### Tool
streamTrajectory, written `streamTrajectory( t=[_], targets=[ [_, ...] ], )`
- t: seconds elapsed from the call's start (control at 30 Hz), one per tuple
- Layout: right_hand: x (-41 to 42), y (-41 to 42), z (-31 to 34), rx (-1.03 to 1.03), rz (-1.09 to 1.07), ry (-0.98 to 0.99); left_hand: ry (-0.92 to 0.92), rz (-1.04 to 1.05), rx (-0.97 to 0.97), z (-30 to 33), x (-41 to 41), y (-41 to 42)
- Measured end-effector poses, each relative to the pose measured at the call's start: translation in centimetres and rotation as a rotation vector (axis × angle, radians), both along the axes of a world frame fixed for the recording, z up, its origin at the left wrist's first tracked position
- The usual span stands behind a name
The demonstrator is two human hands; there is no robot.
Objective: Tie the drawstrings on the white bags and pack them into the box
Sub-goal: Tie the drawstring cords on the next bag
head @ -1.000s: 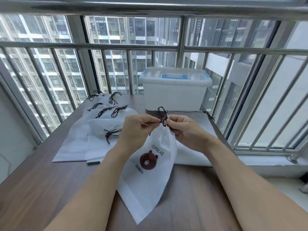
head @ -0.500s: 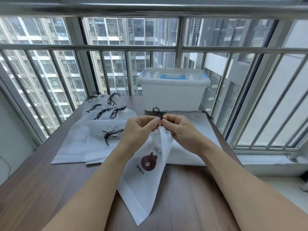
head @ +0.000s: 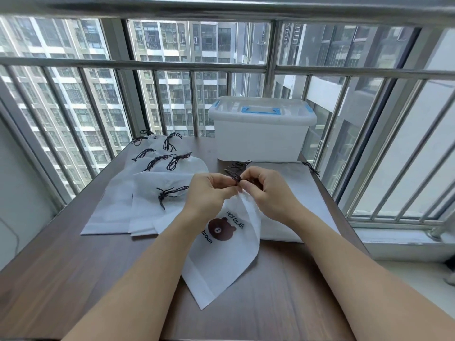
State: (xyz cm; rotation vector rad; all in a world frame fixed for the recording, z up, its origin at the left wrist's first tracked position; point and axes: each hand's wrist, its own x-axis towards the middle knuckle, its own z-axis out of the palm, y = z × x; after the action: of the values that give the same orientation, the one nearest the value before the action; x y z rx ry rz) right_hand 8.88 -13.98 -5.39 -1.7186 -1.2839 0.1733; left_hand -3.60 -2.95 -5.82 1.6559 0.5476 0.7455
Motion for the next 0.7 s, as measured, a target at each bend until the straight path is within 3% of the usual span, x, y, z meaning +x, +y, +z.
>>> streamTrajectory(
  t=[0.13,0.27,0.37,0.5,0.6,0.7],
  targets=[
    [-0.7,0.7,-0.2,0.059,-0.119,-0.228,-0.004,0.048,-0.045,-0.3,0.4,0.1],
    [-0.7,1.1,-0.5,0.062,-0.192,-0.245,-0.01,0.02,-0.172,-0.1,0.6,0.3],
    [-0.7,1.2,-0.5,0.071,-0.182,-0.15,0.003,-0.091,-0.318,0.2,0.5,0.6],
    [-0.2,1.0,-0.4,0.089,-0.084,0.177,-0.006,-0.282,-0.418,0.3,0.0,1.1],
    [-0.2,0.8,-0.4,0.077,-0.029,0.278,0.061,-0.355,-0.379,0.3,-0.2,1.4],
    [-0.3,0.8,-0.7,0.044,-0.01,0.24,0.133,-0.316,-0.244,0.2,-0.2,1.4]
  ],
)
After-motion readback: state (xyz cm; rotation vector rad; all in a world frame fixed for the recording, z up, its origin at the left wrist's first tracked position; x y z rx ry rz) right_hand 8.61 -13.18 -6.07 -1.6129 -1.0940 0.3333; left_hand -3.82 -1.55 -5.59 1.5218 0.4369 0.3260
